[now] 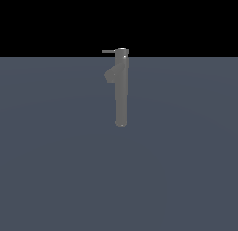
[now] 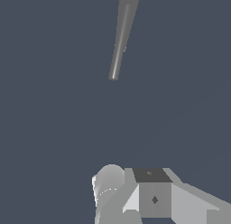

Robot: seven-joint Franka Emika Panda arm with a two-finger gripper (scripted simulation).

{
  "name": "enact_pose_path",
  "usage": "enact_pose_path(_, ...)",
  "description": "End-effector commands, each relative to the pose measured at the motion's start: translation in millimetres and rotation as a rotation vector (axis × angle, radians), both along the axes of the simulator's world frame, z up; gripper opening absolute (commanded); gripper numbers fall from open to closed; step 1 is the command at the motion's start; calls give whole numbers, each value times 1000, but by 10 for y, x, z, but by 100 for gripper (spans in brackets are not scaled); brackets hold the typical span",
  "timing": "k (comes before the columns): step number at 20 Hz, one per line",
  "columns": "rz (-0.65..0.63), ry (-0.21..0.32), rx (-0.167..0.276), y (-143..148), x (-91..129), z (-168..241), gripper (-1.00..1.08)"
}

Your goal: Turn on the faucet by rotating a designated handle.

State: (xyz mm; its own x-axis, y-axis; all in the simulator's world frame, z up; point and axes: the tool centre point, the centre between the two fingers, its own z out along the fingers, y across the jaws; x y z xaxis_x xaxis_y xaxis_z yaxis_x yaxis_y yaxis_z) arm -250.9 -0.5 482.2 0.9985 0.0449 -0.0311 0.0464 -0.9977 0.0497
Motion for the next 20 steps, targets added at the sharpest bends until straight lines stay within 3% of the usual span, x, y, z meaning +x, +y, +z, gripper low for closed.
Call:
enact_pose_path(1, 0, 0, 0, 0, 0, 0, -100)
enact_pose_path(20, 48, 19, -12, 149, 174, -109, -100)
